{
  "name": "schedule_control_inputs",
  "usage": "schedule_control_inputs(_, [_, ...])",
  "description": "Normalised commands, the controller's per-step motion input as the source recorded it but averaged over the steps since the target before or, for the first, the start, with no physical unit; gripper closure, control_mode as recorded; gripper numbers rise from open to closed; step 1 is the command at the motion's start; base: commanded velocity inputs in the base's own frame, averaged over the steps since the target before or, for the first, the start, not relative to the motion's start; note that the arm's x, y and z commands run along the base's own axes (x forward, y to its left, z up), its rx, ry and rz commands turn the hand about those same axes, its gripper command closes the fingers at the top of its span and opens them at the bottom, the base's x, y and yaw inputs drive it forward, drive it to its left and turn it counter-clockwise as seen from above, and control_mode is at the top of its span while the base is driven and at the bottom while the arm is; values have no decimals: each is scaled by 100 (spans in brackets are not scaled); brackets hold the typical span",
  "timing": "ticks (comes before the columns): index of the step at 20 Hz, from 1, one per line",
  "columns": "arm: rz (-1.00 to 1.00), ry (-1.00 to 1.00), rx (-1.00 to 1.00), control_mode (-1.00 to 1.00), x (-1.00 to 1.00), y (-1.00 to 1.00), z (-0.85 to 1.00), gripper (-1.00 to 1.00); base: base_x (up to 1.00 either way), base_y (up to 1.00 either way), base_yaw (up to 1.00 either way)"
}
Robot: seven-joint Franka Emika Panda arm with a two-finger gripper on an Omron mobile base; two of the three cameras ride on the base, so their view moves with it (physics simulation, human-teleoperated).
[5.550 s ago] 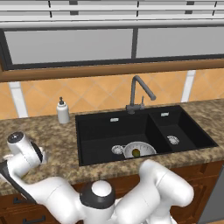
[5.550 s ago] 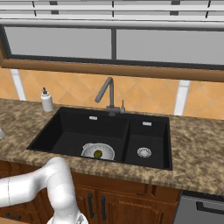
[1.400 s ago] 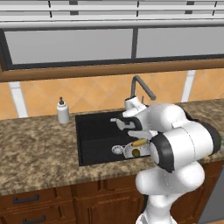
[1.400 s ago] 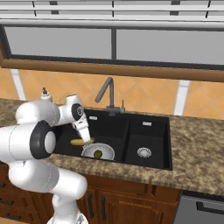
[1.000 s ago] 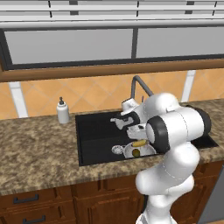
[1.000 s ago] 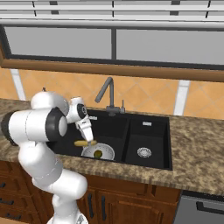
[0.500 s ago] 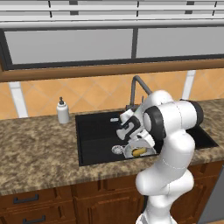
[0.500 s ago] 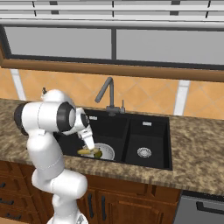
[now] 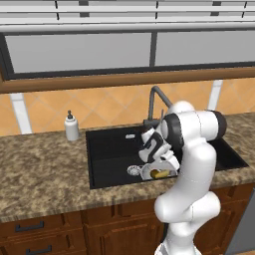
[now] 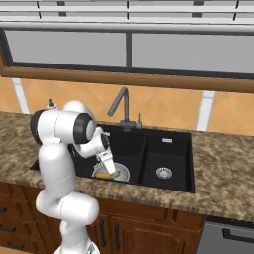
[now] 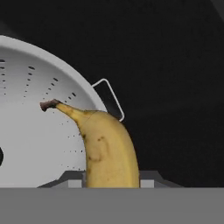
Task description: Put the colander in the sink, put the banana, mango in the colander, and turn on the sink faucet and pour water over the colander.
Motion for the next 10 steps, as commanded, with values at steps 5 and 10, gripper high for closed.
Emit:
schedule_control_inputs(5, [0,-3,0,-100,40,0,-33,100,0,0,0])
schedule_control_inputs(10, [0,-9,0,-100,43,0,-43,100,0,0,0])
